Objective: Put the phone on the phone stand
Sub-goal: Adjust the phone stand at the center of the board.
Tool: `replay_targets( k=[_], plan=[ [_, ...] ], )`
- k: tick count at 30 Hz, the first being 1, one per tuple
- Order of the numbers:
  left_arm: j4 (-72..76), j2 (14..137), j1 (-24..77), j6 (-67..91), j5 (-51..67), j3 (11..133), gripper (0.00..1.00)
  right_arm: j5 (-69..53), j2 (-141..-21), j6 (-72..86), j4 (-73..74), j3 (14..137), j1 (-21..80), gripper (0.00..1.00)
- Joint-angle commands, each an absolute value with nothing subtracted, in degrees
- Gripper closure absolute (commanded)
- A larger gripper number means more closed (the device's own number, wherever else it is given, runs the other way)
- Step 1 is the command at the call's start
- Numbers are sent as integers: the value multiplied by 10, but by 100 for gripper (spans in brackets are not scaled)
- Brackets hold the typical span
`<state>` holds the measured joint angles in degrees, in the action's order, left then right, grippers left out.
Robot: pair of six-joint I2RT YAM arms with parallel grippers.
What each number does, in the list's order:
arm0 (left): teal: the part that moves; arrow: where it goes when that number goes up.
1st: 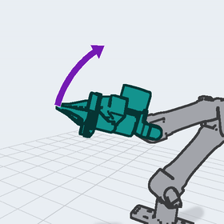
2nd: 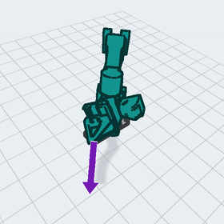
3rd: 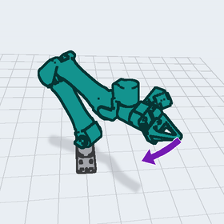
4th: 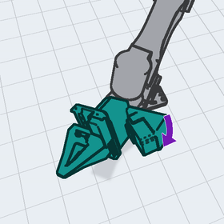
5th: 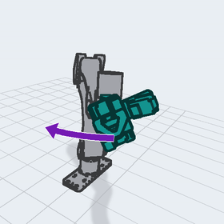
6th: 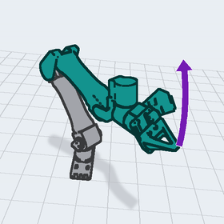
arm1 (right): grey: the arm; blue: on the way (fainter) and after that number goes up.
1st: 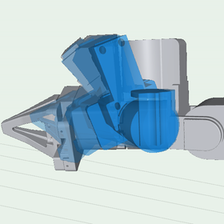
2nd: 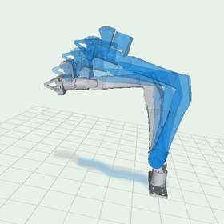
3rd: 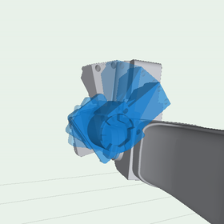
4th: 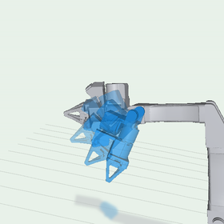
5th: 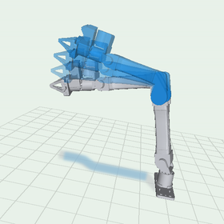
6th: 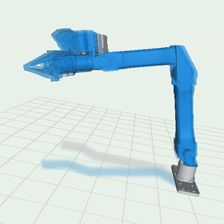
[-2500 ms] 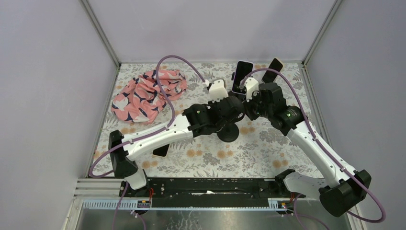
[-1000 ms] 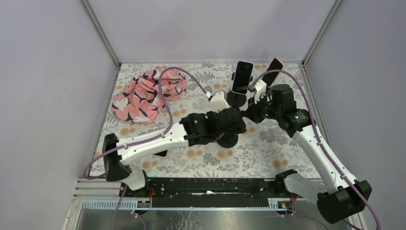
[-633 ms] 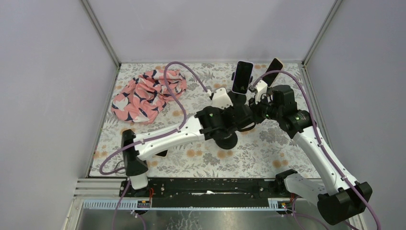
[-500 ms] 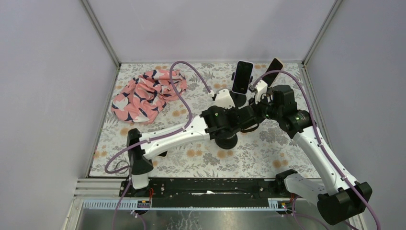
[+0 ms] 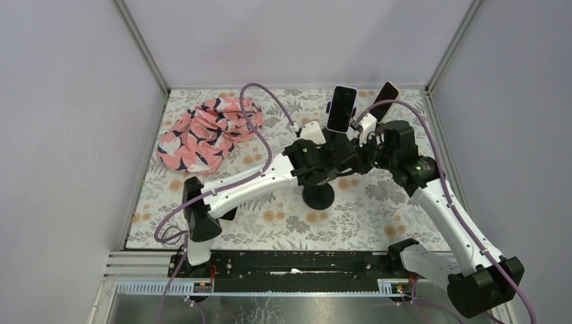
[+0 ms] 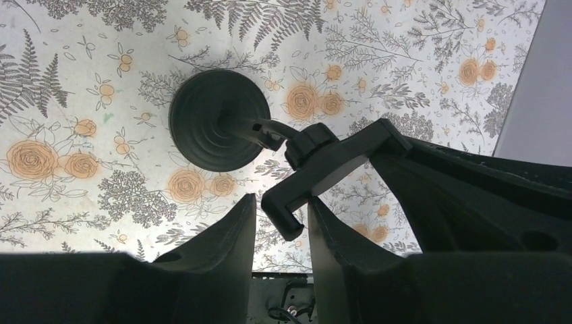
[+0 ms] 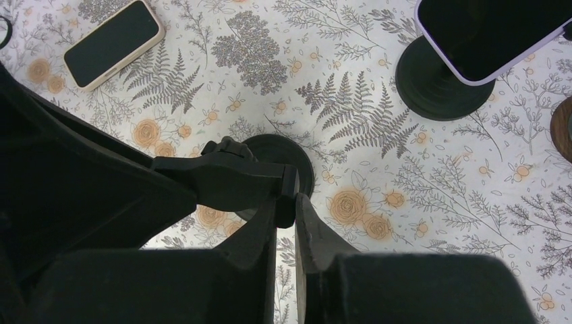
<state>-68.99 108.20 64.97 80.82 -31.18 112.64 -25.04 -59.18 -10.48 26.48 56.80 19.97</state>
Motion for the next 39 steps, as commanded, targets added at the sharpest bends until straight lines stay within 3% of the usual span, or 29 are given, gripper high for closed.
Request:
replay_targets(
  k=[1, 4, 9, 10, 18, 26, 39],
  plan=[
    [-708, 1098, 631, 782, -328, 1147, 64, -292, -569, -95, 246, 570, 203, 86],
    [-707, 1101, 621, 771, -310, 1143, 72, -296, -570, -94, 244, 572, 204, 86],
    [-697, 1098, 613, 750, -287, 1123, 99, -283, -572, -96, 240, 571, 213, 86],
    [-691, 1096, 610, 745, -277, 1115, 100, -268, -573, -100, 239, 572, 220, 87],
    [-676, 1061, 590, 713, -230, 1075, 100, -80, -588, -152, 250, 596, 289, 100],
    [-641, 994, 567, 697, -176, 955, 100, 55, -588, -199, 215, 572, 299, 100],
    [-684, 969, 531, 647, -173, 938, 100, 151, -586, -237, 184, 559, 303, 100]
  ],
)
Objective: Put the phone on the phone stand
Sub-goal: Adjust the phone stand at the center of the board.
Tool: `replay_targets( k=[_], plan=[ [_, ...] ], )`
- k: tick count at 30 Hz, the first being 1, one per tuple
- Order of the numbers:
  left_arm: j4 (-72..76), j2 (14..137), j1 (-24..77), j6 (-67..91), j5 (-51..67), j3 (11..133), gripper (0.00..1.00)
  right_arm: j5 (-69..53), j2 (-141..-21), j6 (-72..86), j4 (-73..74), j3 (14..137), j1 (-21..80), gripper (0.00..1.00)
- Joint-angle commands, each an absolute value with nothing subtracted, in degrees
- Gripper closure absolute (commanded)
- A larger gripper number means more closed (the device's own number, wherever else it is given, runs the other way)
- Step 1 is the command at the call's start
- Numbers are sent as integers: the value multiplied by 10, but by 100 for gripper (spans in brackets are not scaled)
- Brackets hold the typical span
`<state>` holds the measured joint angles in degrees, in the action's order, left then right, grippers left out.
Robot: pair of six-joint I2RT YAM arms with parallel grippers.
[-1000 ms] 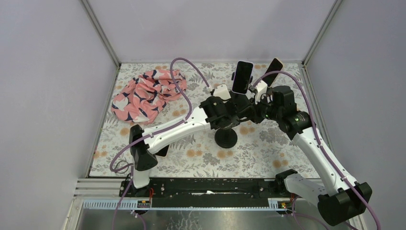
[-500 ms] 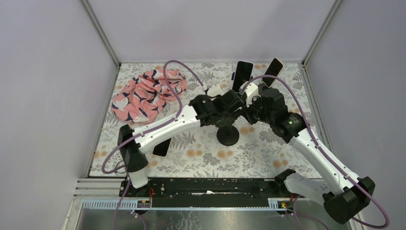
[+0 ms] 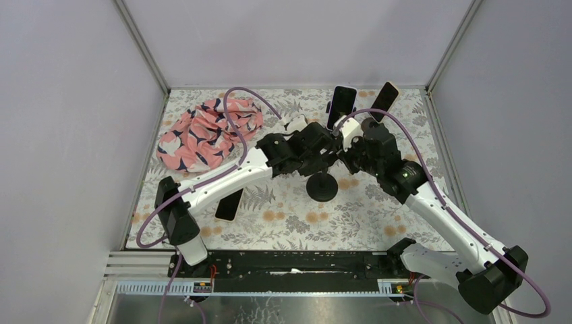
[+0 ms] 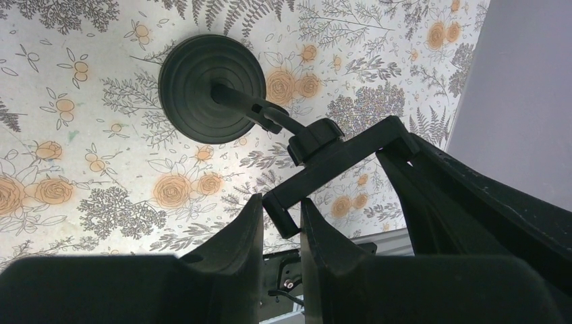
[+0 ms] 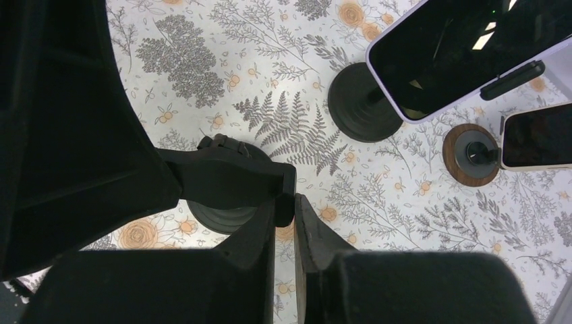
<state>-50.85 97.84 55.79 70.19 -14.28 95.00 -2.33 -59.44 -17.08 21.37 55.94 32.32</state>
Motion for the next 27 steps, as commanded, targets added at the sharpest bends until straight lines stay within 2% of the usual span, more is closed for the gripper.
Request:
replay_targets(
  k=[1, 27],
  plan=[
    [-692, 967, 529, 643, -174, 940, 100, 155, -585, -239, 181, 557, 304, 100],
    [-815, 965, 512, 560, -216, 999, 100, 116, -611, -211, 215, 589, 263, 100]
  ],
)
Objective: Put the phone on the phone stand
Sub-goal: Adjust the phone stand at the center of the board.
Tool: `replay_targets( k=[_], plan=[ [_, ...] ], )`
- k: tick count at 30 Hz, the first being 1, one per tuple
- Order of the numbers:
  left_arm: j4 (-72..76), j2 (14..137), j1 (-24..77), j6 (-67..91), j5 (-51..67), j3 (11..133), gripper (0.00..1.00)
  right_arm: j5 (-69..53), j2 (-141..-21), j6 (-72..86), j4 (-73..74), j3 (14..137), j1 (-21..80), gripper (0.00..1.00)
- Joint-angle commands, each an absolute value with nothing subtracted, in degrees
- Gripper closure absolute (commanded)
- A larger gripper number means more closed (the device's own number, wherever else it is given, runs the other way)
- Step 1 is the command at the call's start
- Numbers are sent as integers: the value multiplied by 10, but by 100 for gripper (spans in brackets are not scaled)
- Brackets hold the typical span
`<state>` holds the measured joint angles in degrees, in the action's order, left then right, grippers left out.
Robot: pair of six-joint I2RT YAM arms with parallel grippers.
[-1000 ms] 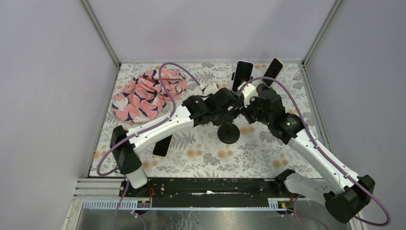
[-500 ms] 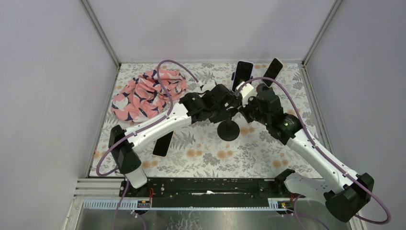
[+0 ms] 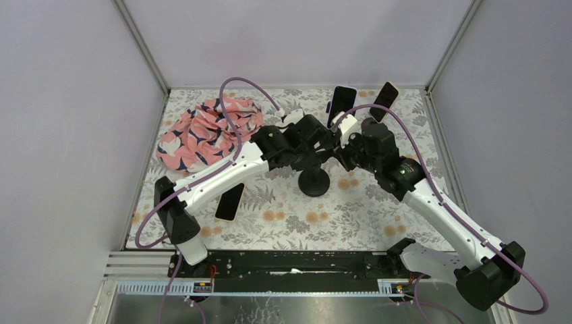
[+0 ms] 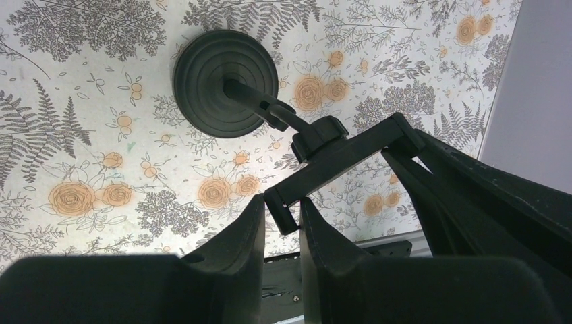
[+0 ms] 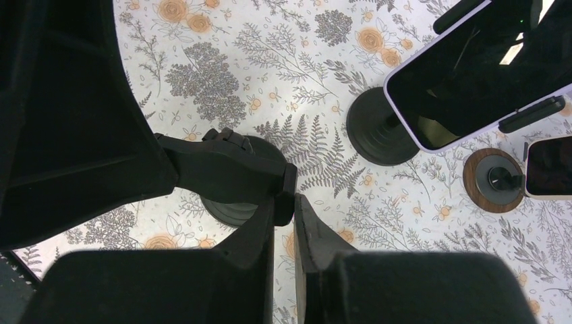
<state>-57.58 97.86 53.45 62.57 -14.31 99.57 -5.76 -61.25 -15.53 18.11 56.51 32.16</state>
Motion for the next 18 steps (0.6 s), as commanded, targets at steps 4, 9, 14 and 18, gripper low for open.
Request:
replay_targets(
  k=[4, 9, 14, 18],
  plan=[
    [-811, 967, 513, 553, -212, 991, 100, 114, -613, -213, 217, 587, 262, 100],
    [-774, 974, 514, 534, -182, 997, 100, -34, -599, -193, 236, 582, 262, 100],
    [-731, 972, 521, 503, -164, 1000, 100, -143, -594, -185, 256, 580, 262, 100],
    [-706, 977, 526, 488, -156, 999, 100, -188, -591, -188, 264, 575, 262, 100]
  ],
)
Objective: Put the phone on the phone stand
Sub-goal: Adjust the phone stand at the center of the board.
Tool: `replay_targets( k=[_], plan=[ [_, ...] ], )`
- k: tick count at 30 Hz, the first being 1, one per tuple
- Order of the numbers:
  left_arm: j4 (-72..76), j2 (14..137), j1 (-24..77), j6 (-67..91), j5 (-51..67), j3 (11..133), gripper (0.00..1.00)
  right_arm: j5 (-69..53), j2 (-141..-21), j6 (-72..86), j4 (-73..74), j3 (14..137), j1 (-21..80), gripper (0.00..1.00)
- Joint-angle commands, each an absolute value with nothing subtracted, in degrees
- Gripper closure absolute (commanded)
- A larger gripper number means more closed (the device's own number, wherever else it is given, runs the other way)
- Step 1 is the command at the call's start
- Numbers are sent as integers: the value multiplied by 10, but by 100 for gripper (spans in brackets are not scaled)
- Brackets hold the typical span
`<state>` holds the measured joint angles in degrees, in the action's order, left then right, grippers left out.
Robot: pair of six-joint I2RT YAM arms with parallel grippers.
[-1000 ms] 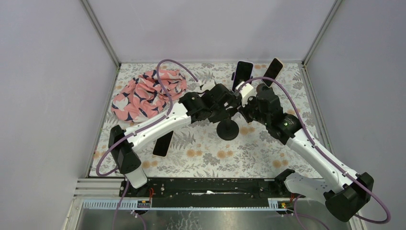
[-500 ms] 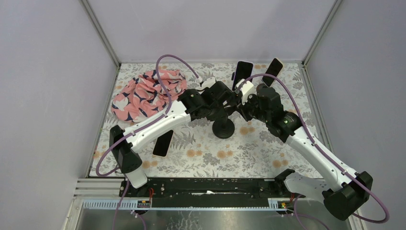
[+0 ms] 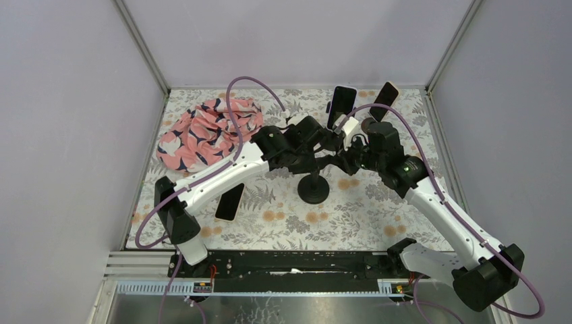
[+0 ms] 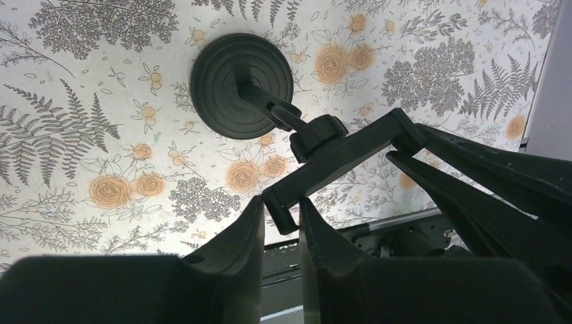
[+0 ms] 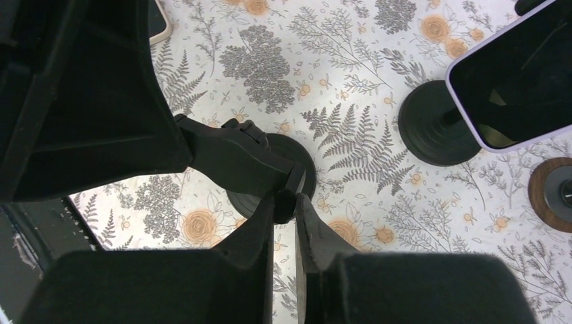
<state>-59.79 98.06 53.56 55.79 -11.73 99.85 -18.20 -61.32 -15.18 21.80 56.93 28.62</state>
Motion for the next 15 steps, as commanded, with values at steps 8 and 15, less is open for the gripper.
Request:
replay_targets(
  k=[8, 15],
  plan=[
    [-664, 999, 569, 476, -206, 1000, 100, -234, -595, -192, 283, 570, 263, 98],
    [-602, 981, 593, 499, -230, 951, 100, -277, -610, -194, 337, 600, 262, 74]
  ],
)
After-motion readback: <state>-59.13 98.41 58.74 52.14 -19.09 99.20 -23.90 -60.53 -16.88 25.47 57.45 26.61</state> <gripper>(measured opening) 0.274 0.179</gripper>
